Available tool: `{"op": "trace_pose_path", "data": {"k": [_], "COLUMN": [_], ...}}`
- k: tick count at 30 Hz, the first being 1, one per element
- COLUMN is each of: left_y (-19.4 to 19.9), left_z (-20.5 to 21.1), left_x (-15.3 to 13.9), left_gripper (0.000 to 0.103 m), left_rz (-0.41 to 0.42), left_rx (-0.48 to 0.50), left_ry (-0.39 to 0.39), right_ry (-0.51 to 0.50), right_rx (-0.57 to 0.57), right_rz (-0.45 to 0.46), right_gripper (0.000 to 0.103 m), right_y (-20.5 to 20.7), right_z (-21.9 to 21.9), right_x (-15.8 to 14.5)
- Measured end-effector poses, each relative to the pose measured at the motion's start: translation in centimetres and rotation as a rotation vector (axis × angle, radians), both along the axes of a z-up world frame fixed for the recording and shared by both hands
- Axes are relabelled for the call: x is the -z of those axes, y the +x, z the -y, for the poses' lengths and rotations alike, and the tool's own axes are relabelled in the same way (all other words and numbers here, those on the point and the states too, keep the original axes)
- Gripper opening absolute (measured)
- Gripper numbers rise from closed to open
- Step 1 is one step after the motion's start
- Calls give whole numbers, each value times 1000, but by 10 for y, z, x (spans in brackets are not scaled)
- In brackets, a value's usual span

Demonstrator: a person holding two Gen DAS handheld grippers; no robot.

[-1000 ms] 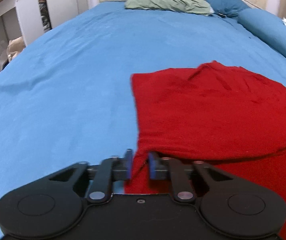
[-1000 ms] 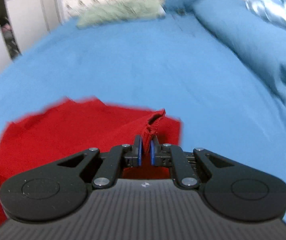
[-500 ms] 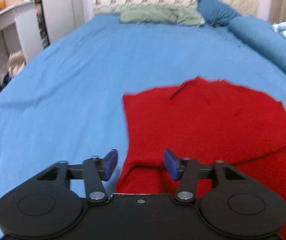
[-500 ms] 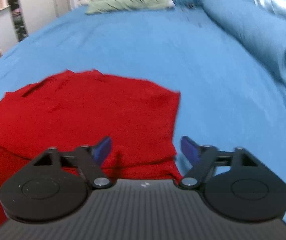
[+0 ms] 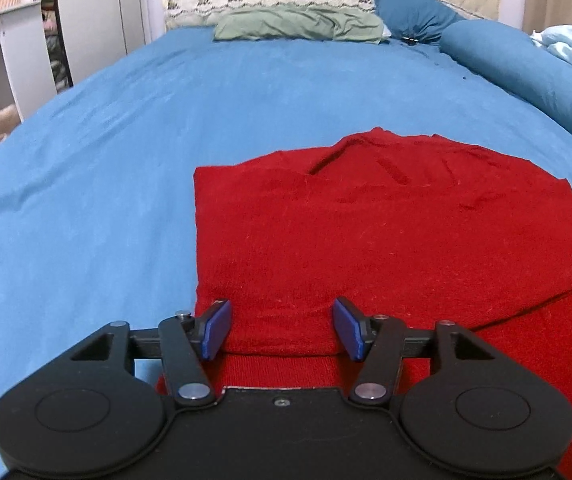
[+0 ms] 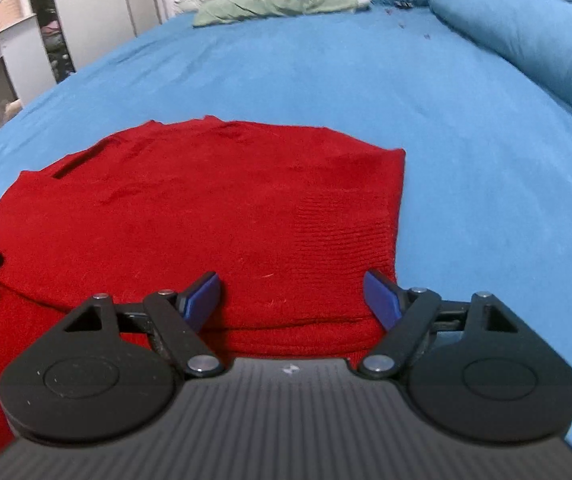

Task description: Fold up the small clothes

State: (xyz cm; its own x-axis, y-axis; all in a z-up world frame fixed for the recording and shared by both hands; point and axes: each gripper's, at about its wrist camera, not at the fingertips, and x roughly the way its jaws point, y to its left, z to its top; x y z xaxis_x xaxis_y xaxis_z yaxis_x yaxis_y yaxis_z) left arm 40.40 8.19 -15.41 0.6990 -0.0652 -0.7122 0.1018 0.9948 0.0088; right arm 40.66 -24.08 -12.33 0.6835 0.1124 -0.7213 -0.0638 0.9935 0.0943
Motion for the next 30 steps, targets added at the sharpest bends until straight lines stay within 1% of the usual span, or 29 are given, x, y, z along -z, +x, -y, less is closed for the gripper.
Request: {"op": "trace_pose_path", "data": {"k": [3, 5, 7, 10, 12, 14, 17, 18, 20, 22, 24, 26, 28, 29, 30], "left_y": [-7, -17, -33, -66, -94, -125, -169, -183, -206, -227, -244, -261, -278, -285, -290], "left_z": [2, 3, 4, 4, 4, 3, 3, 2, -1, -5, -8, -13, -19, -23, -28], "left_x": [-9, -23, -44, -79, -103, -122, -141, -145, -147, -144, -137, -124, -108, -100, -92], "left_gripper": [62, 62, 62, 64, 73, 74, 76, 80, 91, 91, 91, 91, 91, 89, 85], "left_rz": [11, 26, 57, 74, 71, 75, 55, 43, 20, -8, -31, -58, -81, -96, -112], "left_rx": [-2, -4, -8, -7, 3, 25, 58, 71, 81, 84, 73, 62, 43, 32, 16], "left_ry": [2, 21, 34, 15, -2, -17, -33, -46, -84, -118, -123, -138, -150, -161, -177], "right_ry": [37, 65, 80, 88, 93, 115, 131, 126, 106, 78, 84, 108, 108, 100, 98], "right_rx": [-14, -18, -32, -54, -57, -53, -47, -50, -65, -73, -69, -57, -41, -33, -24], "right_rz": [39, 78, 108, 147, 150, 143, 101, 77, 45, 15, -17, -48, -74, -88, -99], "right_gripper": [95, 95, 95, 95, 97, 100, 100, 100, 100, 100, 100, 100, 99, 98, 98], "right_y": [-15, -25, -40, -74, -97, -129, -179, -197, -227, -260, -281, -303, -320, -329, -335], "right_z": [8, 13, 18, 24, 28, 34, 43, 44, 42, 41, 40, 42, 42, 41, 40], "right_x": [-10, -26, -47, -86, -110, -134, -161, -167, -175, -175, -166, -156, -144, -137, -130]}}
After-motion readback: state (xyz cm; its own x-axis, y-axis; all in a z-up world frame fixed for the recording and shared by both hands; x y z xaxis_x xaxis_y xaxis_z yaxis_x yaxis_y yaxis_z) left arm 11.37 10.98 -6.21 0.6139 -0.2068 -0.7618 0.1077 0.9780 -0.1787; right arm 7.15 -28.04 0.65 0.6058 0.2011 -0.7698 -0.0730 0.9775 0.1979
